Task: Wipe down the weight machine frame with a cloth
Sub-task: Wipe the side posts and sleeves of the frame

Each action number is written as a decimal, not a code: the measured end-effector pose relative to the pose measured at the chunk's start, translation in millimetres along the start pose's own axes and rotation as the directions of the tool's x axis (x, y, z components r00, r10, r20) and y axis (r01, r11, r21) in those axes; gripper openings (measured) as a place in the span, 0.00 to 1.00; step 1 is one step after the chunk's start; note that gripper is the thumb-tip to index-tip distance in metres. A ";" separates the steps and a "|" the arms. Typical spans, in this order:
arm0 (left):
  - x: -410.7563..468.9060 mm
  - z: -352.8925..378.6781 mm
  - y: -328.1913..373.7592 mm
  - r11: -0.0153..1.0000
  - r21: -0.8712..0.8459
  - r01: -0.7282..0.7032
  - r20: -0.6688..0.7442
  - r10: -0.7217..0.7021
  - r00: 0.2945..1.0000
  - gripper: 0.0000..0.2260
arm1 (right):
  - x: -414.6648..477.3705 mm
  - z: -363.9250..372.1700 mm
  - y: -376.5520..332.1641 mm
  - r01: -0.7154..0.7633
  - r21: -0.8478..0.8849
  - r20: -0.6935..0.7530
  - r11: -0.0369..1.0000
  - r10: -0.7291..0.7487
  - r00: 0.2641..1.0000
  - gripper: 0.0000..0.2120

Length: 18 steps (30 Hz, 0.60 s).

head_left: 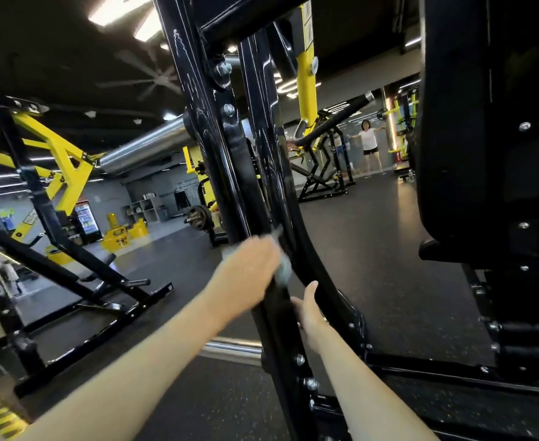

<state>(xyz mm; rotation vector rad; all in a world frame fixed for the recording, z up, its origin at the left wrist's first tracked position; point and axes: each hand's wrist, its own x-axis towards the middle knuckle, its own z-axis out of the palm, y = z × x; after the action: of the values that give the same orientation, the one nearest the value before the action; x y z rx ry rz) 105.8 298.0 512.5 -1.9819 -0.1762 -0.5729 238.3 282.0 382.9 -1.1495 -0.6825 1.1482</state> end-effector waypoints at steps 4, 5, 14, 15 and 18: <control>26.1 0.4 -38.2 0.986 0.047 0.161 -0.118 -0.154 0.981 0.16 | 4.0 -5.8 -4.9 0.000 -0.055 -0.006 0.999 0.000 1.000 0.47; 24.7 5.9 -32.0 0.984 0.042 0.173 -0.121 -0.167 0.979 0.16 | 6.2 -7.7 -5.5 -0.001 -0.067 -0.012 0.998 0.000 1.000 0.47; -82.6 55.1 135.0 0.957 -0.025 -0.289 0.387 0.276 0.880 0.23 | 14.7 -23.5 7.4 -0.004 0.141 0.051 0.990 -0.004 0.999 0.50; -82.9 56.1 136.7 0.952 -0.049 -0.302 0.412 0.294 0.862 0.23 | 15.8 -27.9 9.8 0.006 0.141 0.035 0.990 -0.011 0.999 0.50; -52.8 45.7 104.9 0.962 -0.003 -0.274 0.395 0.253 0.883 0.21 | 8.5 -44.8 23.0 0.027 0.098 -0.103 0.995 -0.017 0.995 0.47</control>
<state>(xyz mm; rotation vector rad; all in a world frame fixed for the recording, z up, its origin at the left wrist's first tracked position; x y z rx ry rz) 112.1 295.3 386.7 -2.0076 -0.1608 0.0123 272.9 274.5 346.1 -1.1065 -0.5522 1.0851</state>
